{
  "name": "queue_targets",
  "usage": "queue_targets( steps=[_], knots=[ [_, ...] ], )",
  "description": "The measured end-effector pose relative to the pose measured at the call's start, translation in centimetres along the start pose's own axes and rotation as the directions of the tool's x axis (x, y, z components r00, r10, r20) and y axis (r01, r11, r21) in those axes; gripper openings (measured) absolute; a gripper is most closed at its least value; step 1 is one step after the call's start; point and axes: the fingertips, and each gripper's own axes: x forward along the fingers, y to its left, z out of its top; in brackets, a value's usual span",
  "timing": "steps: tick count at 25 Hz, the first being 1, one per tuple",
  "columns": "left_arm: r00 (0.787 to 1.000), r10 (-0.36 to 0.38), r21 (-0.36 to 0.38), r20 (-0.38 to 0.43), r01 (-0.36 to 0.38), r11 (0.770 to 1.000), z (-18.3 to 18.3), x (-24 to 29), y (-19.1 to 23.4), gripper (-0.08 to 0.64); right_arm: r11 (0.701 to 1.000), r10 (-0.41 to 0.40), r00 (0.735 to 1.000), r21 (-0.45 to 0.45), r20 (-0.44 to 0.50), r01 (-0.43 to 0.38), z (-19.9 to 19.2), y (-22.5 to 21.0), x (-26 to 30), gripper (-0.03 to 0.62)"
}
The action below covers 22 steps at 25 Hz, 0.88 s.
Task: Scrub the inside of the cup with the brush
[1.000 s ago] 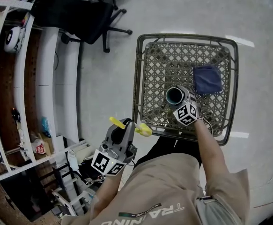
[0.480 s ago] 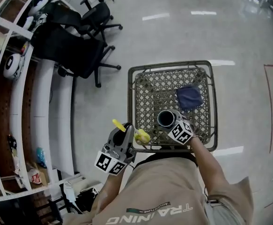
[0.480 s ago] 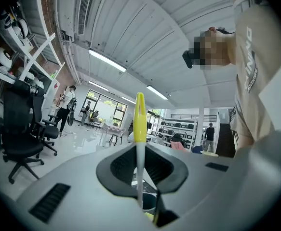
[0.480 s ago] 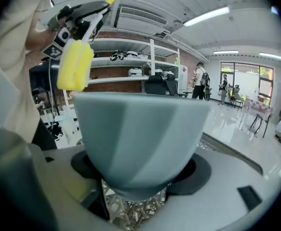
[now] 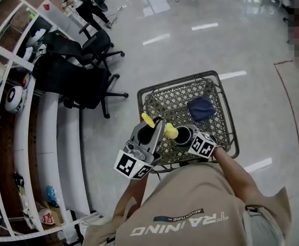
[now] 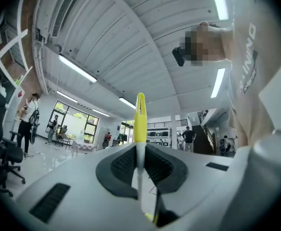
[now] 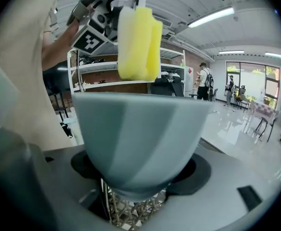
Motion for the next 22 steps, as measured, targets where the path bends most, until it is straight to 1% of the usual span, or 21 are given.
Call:
queue_targets(
  steps=[2,6,11,15,18,22],
  knots=[
    [0.999,-0.032,0.014,0.013,0.032,0.999,0.4,0.9,-0.7,0.041,0.999,0.012,1.0,-0.031,-0.024,-0.013,0.0,-0.1,0.0,0.38],
    [0.999,-0.043,-0.024,0.018,0.043,0.999,-0.2,1.0,-1.7,0.041,0.998,0.022,0.999,-0.051,-0.031,-0.024,0.8,0.2,0.1,0.38],
    [1.0,0.0,-0.066,-0.008,-0.001,0.998,-2.0,-0.6,-1.1,0.041,0.995,0.022,1.0,-0.099,0.0,-0.022,4.4,-0.2,0.1,0.38],
    [0.999,0.03,-0.066,-0.029,-0.031,0.997,-3.5,-2.0,-0.1,0.041,0.991,0.029,0.999,-0.129,0.046,-0.023,7.5,0.4,-0.8,0.38],
    [0.999,0.034,-0.069,-0.018,-0.036,0.997,-4.0,-2.8,0.4,0.041,0.991,0.037,0.997,-0.13,0.07,-0.027,8.9,0.9,-1.2,0.38],
    [0.999,0.033,-0.068,-0.02,-0.034,0.997,-4.4,-3.8,0.2,0.041,0.996,0.027,0.997,-0.092,0.072,-0.02,8.6,0.9,-1.0,0.38]
  ],
)
